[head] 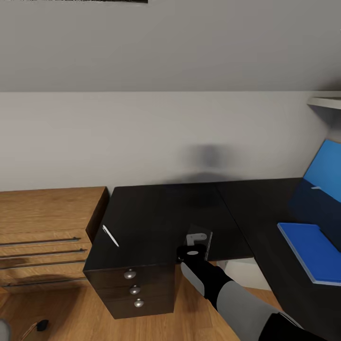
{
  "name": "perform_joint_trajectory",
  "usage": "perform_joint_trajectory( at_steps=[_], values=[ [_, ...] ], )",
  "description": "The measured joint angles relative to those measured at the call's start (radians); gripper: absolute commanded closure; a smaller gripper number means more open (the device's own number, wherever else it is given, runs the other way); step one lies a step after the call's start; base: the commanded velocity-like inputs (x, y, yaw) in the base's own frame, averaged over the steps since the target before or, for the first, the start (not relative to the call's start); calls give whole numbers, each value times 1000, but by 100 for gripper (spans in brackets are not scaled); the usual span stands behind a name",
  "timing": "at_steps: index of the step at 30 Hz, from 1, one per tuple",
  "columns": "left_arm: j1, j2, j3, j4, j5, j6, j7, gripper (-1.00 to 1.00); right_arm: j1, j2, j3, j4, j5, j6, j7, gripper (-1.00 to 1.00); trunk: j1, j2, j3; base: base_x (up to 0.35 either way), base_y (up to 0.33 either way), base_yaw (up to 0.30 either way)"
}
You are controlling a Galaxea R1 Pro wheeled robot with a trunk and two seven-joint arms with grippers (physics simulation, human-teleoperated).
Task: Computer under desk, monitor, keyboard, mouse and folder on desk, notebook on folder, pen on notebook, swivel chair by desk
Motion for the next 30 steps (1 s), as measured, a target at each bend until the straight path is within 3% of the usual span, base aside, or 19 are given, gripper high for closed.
perform_joint_trajectory(
  at_steps=[5,11,15,19,22,30],
  values=[
    [0,-1,-2,14,-1,1,0,-100,0,0,-2,0,1,-1,1,-100,-19,35,16,0,0,0],
    [0,-1,-2,30,-1,0,0,-100,0,-3,-5,-1,1,-4,1,-100,-19,35,16,0,0,0],
    [0,-1,-5,33,-2,0,0,-100,1,-11,-6,-70,1,-31,-2,-100,-19,35,16,0,0,0],
    [0,-2,-7,34,-2,0,0,-100,14,-82,-2,-303,-5,-12,-53,-100,-19,35,16,0,0,0],
    [0,-3,-7,35,-1,0,0,-100,68,-133,-1,-487,-10,34,-129,-100,-19,35,16,0,0,0],
    [0,-2,-7,44,-1,0,0,-100,107,-160,-5,-595,-19,60,-167,-100,-19,35,16,0,0,0]
  ],
)
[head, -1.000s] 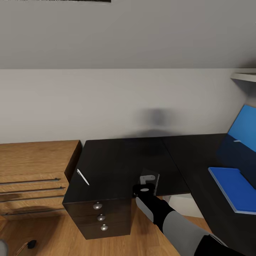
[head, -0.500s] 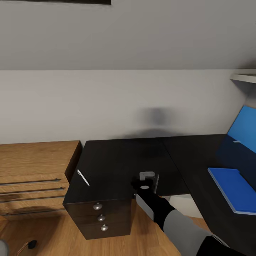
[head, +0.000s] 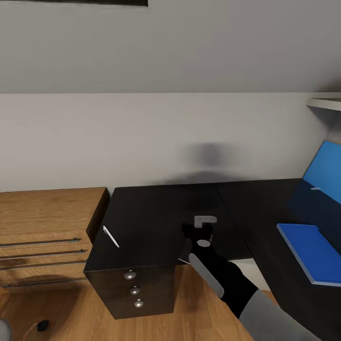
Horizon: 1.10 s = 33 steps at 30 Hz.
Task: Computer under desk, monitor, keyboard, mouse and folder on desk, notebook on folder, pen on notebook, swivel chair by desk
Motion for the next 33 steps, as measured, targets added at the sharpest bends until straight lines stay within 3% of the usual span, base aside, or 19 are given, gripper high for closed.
perform_joint_trajectory(
  at_steps=[2,3,4,6,8,9,11,17,24,26,31,33],
  values=[
    [0,0,0,2,-1,-1,0,-100,3,-27,-12,-36,-51,-1,-2,-100,0,0,0,0,0,0],
    [0,0,1,2,-1,-2,0,-100,7,-61,-26,-73,-132,-3,-1,-100,0,0,0,0,0,0],
    [0,0,1,2,-1,-2,0,-100,8,-76,-30,-86,-169,-5,0,-100,0,0,0,0,0,0],
    [0,1,2,3,-1,-3,0,-100,15,-129,-38,-116,-329,-26,12,-100,0,0,0,0,0,0],
    [0,1,3,3,-2,-3,0,-100,18,-168,-42,-111,-497,-96,51,-100,0,0,0,-59,9,0],
    [0,1,3,3,-3,-4,0,-100,19,-187,-43,-95,-586,-167,87,-100,0,0,0,-149,37,0],
    [0,1,4,3,-4,-4,0,-100,20,-201,-43,-82,-638,-224,116,-100,0,0,0,-232,80,0],
    [0,3,7,3,0,-3,0,-100,41,-216,-44,-61,-685,-282,149,-100,1,0,0,-286,148,0],
    [0,4,9,3,4,-2,0,-100,47,-211,-42,-22,-689,-312,190,-100,0,0,0,-267,174,0],
    [0,4,7,3,3,-2,0,-100,47,-210,-42,-9,-687,-344,230,-100,0,0,0,-60,31,0],
    [0,3,4,3,-1,-2,0,-100,48,-206,-42,16,-685,-372,243,-100,0,0,0,-21,11,0],
    [0,1,1,-1,-3,0,2,-100,48,-204,-43,24,-685,-425,244,-100,0,0,0,-3,1,0]
  ],
)
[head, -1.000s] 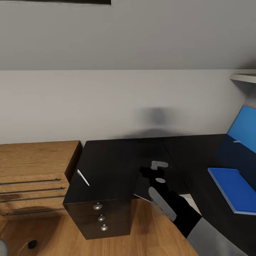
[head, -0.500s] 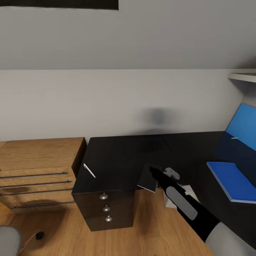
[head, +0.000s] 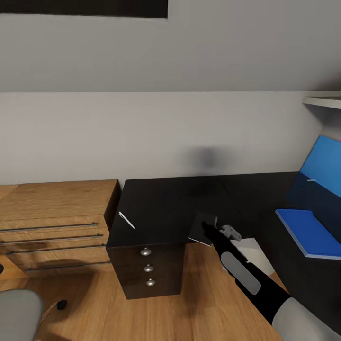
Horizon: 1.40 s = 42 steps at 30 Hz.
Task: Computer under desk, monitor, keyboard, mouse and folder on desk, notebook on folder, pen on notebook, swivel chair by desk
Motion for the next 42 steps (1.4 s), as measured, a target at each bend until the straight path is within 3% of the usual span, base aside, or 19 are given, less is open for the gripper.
perform_joint_trajectory(
  at_steps=[7,13,18,22,25,26,27,34,37,40,42],
  values=[
    [0,1,3,-42,5,3,-1,-100,0,-5,-17,0,0,-34,0,-100,15,-28,-12,0,0,0],
    [0,1,1,-52,7,34,-1,-100,0,-5,-100,26,-5,-97,4,-100,38,-70,-31,0,0,0],
    [0,1,0,-53,8,66,-1,-100,0,-2,-107,78,-50,-116,53,-100,57,-105,-47,0,0,0],
    [0,2,1,-53,8,69,-2,-100,0,-1,-107,104,-60,-117,90,-100,73,-133,-59,0,0,0],
    [0,2,2,-53,8,71,-2,-100,5,-2,-108,121,-64,-117,177,-100,84,-154,-69,0,0,0],
    [0,2,3,-53,8,71,-2,-100,23,-2,-109,138,-67,-116,277,-100,88,-161,-72,0,0,0],
    [0,2,3,-53,8,71,-2,-100,29,-2,-109,146,-68,-116,312,-100,92,-168,-75,0,0,0],
    [0,0,0,-50,9,83,-2,-100,38,-1,-111,197,-77,-116,434,-100,119,-217,-97,0,0,0],
    [0,1,1,-49,8,109,-3,-100,39,-4,-114,209,-116,-116,481,-100,130,-238,-107,0,0,0],
    [0,0,2,-49,8,119,-3,-100,40,-8,-116,229,-181,-111,537,-100,142,-259,-116,0,0,0],
    [0,0,2,-49,8,120,-3,-100,40,-8,-116,235,-195,-111,546,-100,149,-273,-122,0,0,0]
  ],
)
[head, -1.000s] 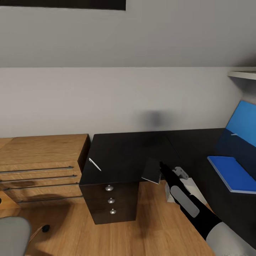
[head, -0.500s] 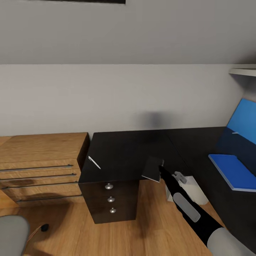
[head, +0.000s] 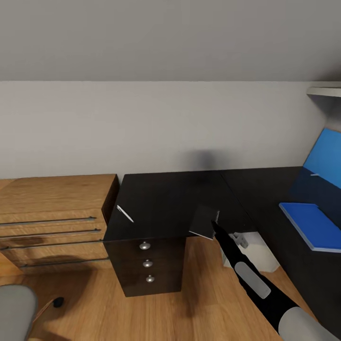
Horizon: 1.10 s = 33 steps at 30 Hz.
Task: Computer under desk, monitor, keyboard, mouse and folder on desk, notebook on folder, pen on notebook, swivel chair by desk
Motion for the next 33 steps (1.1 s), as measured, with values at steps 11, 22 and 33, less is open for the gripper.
perform_joint_trajectory(
  at_steps=[11,22,33],
  values=[
    [0,1,3,-1,-1,0,0,-100,0,7,5,27,-18,2,10,-100,42,-77,-34,0,0,0],
    [0,1,3,-3,-1,0,1,-100,0,55,8,56,-17,4,12,-100,81,-147,-66,0,0,0],
    [0,1,5,2,0,-5,1,-100,0,117,11,77,-10,2,13,-100,81,-147,-66,0,0,0]
  ],
)
